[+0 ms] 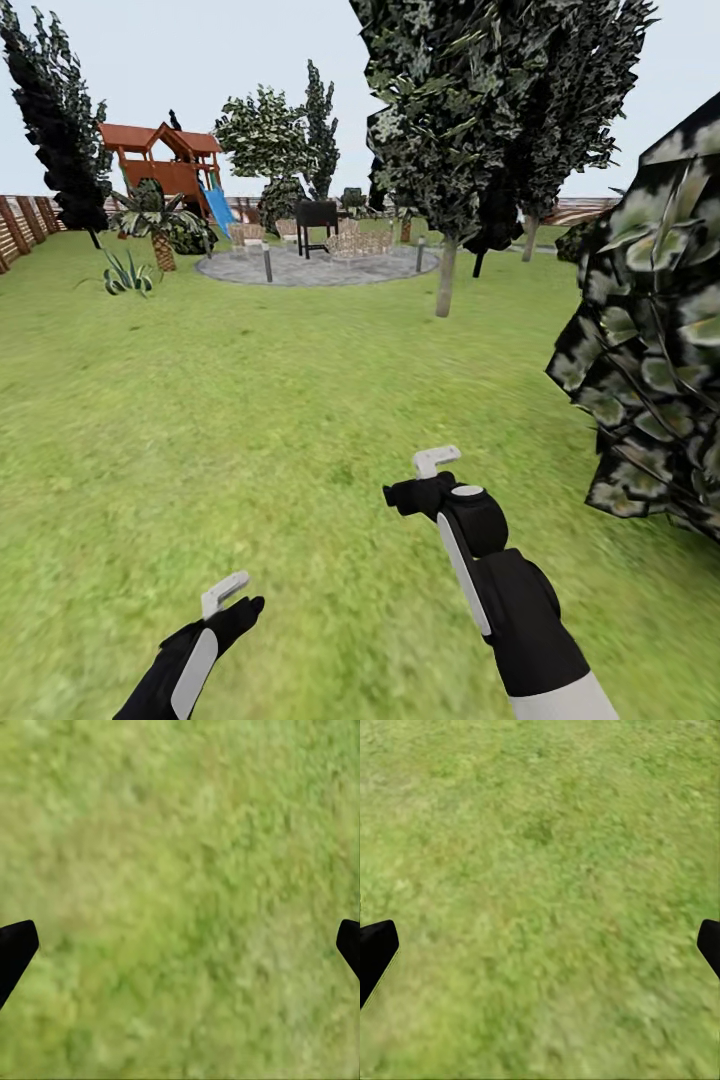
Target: Take the three Easter eggs out of the wicker basket on the lawn in the garden, then place them on the lawn next to a single tree (choose any tree) so that all three eggs are next to the same tree and none are left in the basket.
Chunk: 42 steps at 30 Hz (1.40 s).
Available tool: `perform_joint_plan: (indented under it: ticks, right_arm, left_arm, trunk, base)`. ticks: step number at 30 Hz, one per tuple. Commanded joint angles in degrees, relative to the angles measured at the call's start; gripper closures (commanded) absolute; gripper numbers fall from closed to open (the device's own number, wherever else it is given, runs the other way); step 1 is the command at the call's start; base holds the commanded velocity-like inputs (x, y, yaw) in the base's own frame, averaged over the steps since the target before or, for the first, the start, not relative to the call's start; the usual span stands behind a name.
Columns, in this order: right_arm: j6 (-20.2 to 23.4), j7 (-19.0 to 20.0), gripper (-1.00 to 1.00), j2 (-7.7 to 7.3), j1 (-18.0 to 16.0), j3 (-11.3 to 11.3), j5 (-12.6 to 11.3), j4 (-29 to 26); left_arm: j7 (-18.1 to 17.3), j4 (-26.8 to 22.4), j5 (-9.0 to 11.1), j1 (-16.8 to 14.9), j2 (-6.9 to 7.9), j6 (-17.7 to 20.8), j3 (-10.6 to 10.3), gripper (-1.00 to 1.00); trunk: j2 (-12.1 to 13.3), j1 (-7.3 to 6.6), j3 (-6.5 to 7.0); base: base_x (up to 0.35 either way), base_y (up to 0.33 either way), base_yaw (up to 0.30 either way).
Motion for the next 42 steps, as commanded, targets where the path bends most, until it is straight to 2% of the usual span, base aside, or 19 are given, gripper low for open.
perform_joint_plan:
  ticks: [1, 11, 27, 42]
  right_arm:
    - [0.31, 0.02, -1.00, 0.01, -0.05, 0.06, 0.35, -0.13]
    - [0.30, -0.01, -1.00, 0.04, -0.04, 0.13, 0.35, -0.47]
    - [0.31, -0.07, -1.00, 0.03, -0.04, 0.20, 0.35, -0.50]
    - [0.26, -0.06, -1.00, 0.01, -0.04, 0.31, 0.35, -0.50]
  left_arm:
    - [0.27, -0.10, 0.59, -0.02, -0.04, 0.33, 0.11, -1.00]
    - [0.22, -0.10, 0.53, -0.02, -0.04, 0.59, 0.11, -1.00]
    - [0.22, -0.09, 0.54, -0.02, -0.04, 0.69, 0.11, -1.00]
    - [0.23, -0.04, 0.53, -0.02, 0.01, 0.68, 0.11, -1.00]
  trunk:
    - [-0.03, 0.02, -0.06]
    - [-0.03, 0.02, -0.06]
    - [-0.03, 0.02, -0.06]
    - [-0.03, 0.02, -0.06]
  base:
    - [0.237, 0.257, -0.005]
    - [0.238, 0.258, -0.029]
    - [0.237, 0.257, -0.228]
    - [0.237, 0.257, -0.026]
